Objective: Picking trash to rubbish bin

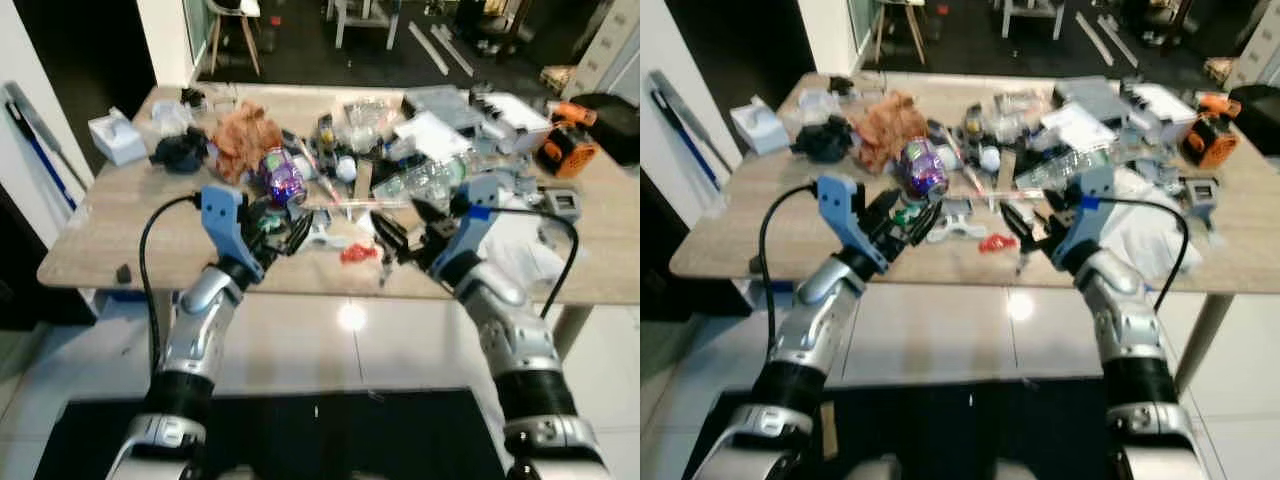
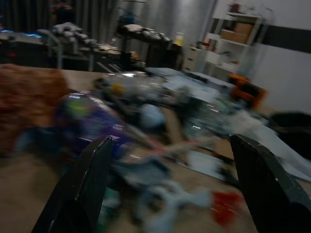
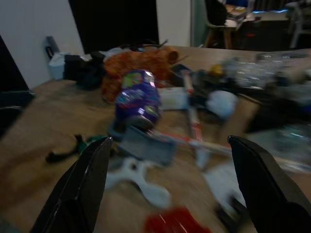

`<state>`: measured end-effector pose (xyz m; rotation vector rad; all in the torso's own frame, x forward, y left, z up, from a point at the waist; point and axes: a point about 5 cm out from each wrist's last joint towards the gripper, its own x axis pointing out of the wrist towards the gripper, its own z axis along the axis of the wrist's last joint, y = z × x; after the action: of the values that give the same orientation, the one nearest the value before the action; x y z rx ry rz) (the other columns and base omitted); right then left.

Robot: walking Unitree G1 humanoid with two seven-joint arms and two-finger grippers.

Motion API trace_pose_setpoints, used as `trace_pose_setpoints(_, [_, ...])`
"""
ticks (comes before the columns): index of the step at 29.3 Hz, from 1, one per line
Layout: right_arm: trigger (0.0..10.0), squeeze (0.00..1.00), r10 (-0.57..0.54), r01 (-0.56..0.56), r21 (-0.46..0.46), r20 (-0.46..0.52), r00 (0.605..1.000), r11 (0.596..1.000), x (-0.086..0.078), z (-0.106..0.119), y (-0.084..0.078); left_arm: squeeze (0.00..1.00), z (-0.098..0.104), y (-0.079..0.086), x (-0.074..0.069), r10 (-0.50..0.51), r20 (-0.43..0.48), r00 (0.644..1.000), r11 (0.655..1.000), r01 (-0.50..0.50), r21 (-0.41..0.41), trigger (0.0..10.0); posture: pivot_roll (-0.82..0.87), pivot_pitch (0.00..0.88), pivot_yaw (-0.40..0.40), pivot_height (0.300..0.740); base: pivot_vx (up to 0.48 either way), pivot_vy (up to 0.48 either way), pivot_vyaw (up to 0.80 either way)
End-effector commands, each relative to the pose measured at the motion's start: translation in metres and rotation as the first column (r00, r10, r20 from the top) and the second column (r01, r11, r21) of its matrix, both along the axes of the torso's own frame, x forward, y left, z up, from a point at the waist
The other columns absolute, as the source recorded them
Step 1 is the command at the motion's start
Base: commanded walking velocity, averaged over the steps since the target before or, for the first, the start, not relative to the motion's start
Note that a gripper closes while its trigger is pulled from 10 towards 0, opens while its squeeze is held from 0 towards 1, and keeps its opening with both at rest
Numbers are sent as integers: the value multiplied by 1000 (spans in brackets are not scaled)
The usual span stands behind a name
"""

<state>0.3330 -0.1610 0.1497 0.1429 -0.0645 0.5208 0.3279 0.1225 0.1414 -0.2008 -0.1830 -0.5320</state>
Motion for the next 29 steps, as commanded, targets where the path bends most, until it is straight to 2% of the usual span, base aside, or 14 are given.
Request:
trace_pose_setpoints(1, [10000,0,-7,6,-16,-8,1000,1000,-1,-2,-4,0,1,-2,2,-3,-9,1000,1000,3,6,10000,-50,0,-53,740,480,0,0])
trace_pose_setpoints(11, [10000,0,-6,5,-18,-8,1000,1000,0,-2,-4,0,2,-3,3,-1,-17,1000,1000,2,16,10000,-51,0,-53,740,448,0,0])
trace_pose_setpoints(14, [10000,0,-8,8,-15,-7,1000,1000,0,-1,-4,0,-1,-4,4,-10,-57,998,1000,11,20,10000,-51,0,-53,740,396,0,0])
trace_pose_setpoints(21, [10000,0,-62,62,11,-22,998,998,4,0,-12,0,-5,-6,5,-46,-106,993,999,48,25,10000,-51,0,-53,740,41,0,0])
trace_pose_setpoints(24, [10000,0,-147,153,95,-71,987,984,11,4,-27,0,-3,-5,5,-50,-121,991,997,56,53,10000,-48,0,-54,740,0,0,0])
trace_pose_setpoints(29, [10000,0,-143,163,173,-124,982,971,13,5,-33,0,-4,-5,5,-73,-162,984,992,88,88,10000,-49,0,-54,740,0,0,0])
